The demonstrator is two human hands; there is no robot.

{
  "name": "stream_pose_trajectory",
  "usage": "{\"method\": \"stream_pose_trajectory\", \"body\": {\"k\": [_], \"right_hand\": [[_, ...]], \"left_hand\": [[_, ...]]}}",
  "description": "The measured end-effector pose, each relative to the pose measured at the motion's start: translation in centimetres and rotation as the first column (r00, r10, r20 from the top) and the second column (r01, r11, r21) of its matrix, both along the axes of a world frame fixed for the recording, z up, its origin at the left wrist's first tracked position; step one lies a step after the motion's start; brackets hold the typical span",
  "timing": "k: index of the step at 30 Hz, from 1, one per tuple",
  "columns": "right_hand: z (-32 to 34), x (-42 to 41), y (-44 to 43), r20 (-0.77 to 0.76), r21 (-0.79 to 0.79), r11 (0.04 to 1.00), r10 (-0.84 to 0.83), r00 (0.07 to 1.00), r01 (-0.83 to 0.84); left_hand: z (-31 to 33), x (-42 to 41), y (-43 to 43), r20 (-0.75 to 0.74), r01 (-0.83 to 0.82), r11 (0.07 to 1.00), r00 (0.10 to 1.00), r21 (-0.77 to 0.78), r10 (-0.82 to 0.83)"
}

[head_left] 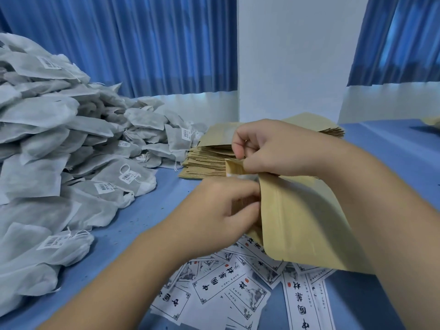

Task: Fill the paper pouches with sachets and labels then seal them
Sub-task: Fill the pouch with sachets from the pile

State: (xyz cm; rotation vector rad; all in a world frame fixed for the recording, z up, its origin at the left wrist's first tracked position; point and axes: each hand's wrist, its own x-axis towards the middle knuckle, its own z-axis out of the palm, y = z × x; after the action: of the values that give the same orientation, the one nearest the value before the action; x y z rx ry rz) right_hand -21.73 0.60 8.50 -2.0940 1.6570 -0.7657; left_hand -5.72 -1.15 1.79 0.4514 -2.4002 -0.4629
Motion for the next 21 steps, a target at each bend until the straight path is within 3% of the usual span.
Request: {"method": "stream_pose_trajectory", "body": {"k": [4, 7, 9, 11, 16, 21], "right_hand": [[-0.1, -0.3, 0.0, 0.007, -0.012, 1.0, -0.017, 1.0, 0.017], [-0.3, -0.6, -0.2, -0.008, -0.024, 0.999, -0.038, 0.999, 0.037], [-0.4, -0.6, -0.3, -0.02, -0.026, 0.999, -0.043, 0.999, 0.042], [-0.4, -0.5, -0.4, -0.029, -0.024, 0.999, -0.045, 0.999, 0.045], [-0.6, -0.4, -0.6, -0.054, -0.015, 0.999, -0.051, 0.997, 0.05], [-0.5, -0.6, -0.6, -0.049, -0.013, 0.998, -0.054, 0.997, 0.054]], "left_hand": [[-0.3, 1.3, -1.6, -0.135, -0.044, 0.973, 0.988, 0.227, 0.076], [-1.0, 2.9, -5.1, -0.202, -0.242, 0.917, 0.927, 0.318, 0.315], [-2.1, 4.9, -8.4, -0.055, -0.567, 0.818, 0.818, 0.092, 0.573], [-3.4, 7.1, -11.5, 0.151, -0.711, 0.682, 0.665, -0.169, 0.731], [-5.3, 9.5, -15.4, 0.445, -0.764, 0.565, 0.409, -0.31, 0.797], [-5.6, 8.6, -16.5, 0.492, -0.763, 0.528, 0.319, -0.373, 0.81]]}}
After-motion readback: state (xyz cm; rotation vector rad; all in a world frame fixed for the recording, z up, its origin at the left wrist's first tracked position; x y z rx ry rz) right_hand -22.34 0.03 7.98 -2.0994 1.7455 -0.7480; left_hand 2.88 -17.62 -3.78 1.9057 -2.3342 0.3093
